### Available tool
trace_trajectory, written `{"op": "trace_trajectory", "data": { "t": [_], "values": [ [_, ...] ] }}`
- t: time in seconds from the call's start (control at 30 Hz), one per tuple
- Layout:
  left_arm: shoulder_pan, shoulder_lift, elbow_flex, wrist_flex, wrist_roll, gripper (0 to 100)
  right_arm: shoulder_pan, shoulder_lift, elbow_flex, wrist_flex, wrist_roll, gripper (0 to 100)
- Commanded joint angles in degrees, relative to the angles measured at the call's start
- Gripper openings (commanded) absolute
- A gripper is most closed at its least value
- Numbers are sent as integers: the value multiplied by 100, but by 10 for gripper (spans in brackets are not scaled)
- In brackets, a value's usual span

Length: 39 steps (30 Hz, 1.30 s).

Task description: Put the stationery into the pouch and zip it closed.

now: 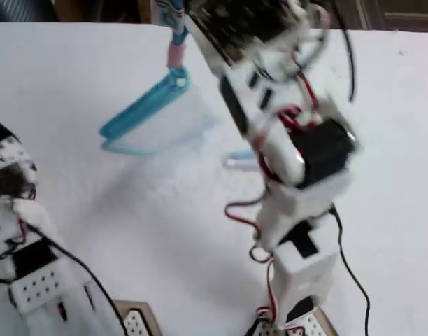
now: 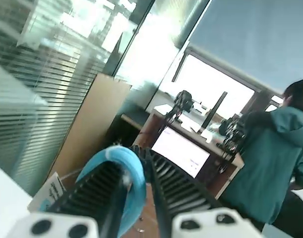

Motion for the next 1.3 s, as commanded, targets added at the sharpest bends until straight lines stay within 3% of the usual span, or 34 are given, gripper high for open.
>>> {"op": "trace_trajectory", "data": {
  "t": [0.0,0.23,0.37,0.47,0.57,0.7,0.77,1.1,1.27],
  "values": [
    [303,-400,-1626,2673,545,24,-13,-576,-149,207,-9,17],
    [822,-145,-2690,3156,492,56,-312,-910,-141,251,-9,18],
    [1314,-57,-3815,4607,598,194,-910,-875,-97,382,0,18],
    [1569,189,-4958,5837,721,213,-1226,-892,536,321,97,18],
    [1569,585,-6136,6681,844,210,-1349,-875,1284,-13,536,18],
    [1174,980,-7631,7314,2048,214,-1464,-892,1996,-1156,712,18],
    [1007,1112,-8229,7490,2286,214,-1516,-892,2207,-1604,721,18],
    [998,1182,-10391,8018,2321,211,-1358,-884,2356,-2352,686,17],
    [998,1182,-10681,9345,2295,213,-1112,-919,2479,-2167,677,17]
  ]
}}
